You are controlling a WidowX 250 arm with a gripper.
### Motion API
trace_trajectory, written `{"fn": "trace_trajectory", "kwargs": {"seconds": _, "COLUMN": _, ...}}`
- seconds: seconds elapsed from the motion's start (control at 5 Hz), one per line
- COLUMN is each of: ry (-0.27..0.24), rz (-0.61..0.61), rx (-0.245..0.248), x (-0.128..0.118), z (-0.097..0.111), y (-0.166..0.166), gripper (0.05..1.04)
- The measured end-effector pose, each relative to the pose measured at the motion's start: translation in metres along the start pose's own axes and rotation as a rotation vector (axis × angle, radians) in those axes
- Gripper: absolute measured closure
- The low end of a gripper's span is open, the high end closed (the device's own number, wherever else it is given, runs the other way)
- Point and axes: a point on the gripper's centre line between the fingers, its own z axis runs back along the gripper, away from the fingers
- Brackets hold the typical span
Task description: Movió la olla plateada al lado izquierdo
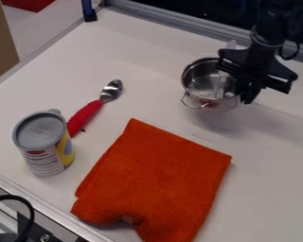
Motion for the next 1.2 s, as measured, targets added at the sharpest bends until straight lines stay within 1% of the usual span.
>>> {"fn": "trace_trajectory", "kwargs": {"seconds": 0.2, "ry": -0.025, "rz": -0.084, "rx": -0.029, "x": -0.006, "z": 0.001, "y": -0.023, "gripper": 1.026}}
{"fn": "trace_trajectory", "kwargs": {"seconds": 0.4, "ry": -0.057, "rz": -0.140, "rx": -0.023, "x": -0.013, "z": 0.000, "y": -0.040, "gripper": 1.026}}
{"fn": "trace_trajectory", "kwargs": {"seconds": 0.6, "ry": -0.074, "rz": -0.164, "rx": -0.025, "x": -0.017, "z": 0.001, "y": -0.053, "gripper": 1.026}}
{"fn": "trace_trajectory", "kwargs": {"seconds": 0.8, "ry": -0.063, "rz": -0.207, "rx": -0.010, "x": -0.024, "z": -0.008, "y": -0.061, "gripper": 1.026}}
{"fn": "trace_trajectory", "kwargs": {"seconds": 1.0, "ry": -0.059, "rz": -0.192, "rx": 0.007, "x": -0.024, "z": -0.015, "y": -0.061, "gripper": 1.026}}
{"fn": "trace_trajectory", "kwargs": {"seconds": 1.2, "ry": -0.033, "rz": -0.165, "rx": -0.035, "x": -0.024, "z": -0.018, "y": -0.060, "gripper": 1.001}}
